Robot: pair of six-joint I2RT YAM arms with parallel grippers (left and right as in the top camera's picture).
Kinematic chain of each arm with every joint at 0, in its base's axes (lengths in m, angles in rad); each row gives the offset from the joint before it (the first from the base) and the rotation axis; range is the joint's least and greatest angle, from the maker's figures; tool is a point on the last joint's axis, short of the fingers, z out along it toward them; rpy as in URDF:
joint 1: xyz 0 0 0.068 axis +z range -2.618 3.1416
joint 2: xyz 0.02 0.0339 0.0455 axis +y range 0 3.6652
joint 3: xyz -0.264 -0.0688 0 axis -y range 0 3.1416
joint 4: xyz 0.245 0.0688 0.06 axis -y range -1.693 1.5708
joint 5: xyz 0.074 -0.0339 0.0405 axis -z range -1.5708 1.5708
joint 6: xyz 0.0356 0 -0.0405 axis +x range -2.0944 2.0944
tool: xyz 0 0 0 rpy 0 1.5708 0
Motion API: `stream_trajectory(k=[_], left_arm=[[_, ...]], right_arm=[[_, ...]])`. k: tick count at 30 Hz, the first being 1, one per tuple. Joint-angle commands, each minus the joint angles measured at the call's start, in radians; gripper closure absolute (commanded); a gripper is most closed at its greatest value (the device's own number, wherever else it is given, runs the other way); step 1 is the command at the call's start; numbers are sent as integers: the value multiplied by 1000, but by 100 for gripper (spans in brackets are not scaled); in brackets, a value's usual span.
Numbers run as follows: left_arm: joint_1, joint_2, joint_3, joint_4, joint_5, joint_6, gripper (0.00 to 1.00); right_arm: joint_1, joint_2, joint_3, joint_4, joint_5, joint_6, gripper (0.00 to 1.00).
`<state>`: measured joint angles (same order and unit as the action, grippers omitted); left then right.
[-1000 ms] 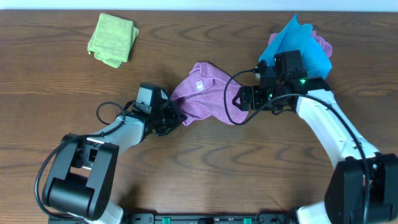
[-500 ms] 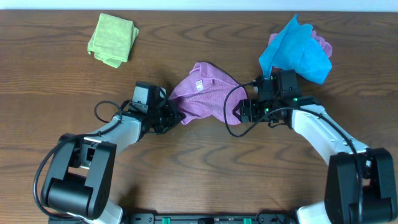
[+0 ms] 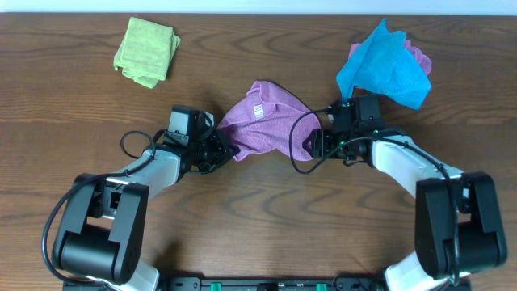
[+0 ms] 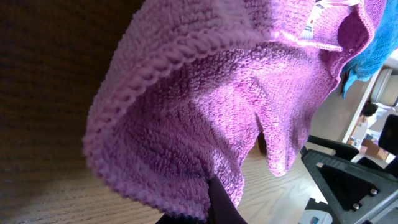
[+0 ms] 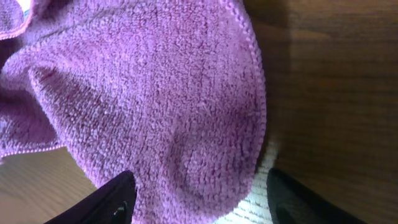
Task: Fold the cloth
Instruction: 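Hold the pink cloth with both grippers and stretch it apart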
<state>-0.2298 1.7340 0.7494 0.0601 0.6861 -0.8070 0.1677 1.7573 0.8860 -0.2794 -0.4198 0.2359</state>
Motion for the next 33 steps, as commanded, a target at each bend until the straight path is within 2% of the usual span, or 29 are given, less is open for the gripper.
stream_trajectory(k=[1,5,8,18,21,25,27,28,29,30,33], left_arm=[[7,14,5,1,14,23,94],[7,14,5,1,14,23,94],[7,14,5,1,14,22,94],[7,14,5,1,21,22,94],[7,14,5,1,21,22,94],[7,14,5,1,22,22,94],[7,14,5,1,22,22,94],[7,14,5,1,25,22,94],[7,14,5,1,27,22,94],[7,14,5,2,31,22,95],[17,13,10,6,66,23,94]], right_arm=[[-2,10,-10,10,-15,40,34],[1,11,-10,20,-14,41,36],[8,12,-10,34,-14,45,42],[24,12,-10,41,-11,49,42],[24,13,-10,41,-6,48,51],[24,44,-11,40,-8,49,53],[24,66,-10,42,-23,49,60],[24,73,-10,43,-31,48,69],[24,74,-11,45,-34,48,88],[24,73,-10,51,-34,48,99],[23,34,-6,51,-34,48,99]])
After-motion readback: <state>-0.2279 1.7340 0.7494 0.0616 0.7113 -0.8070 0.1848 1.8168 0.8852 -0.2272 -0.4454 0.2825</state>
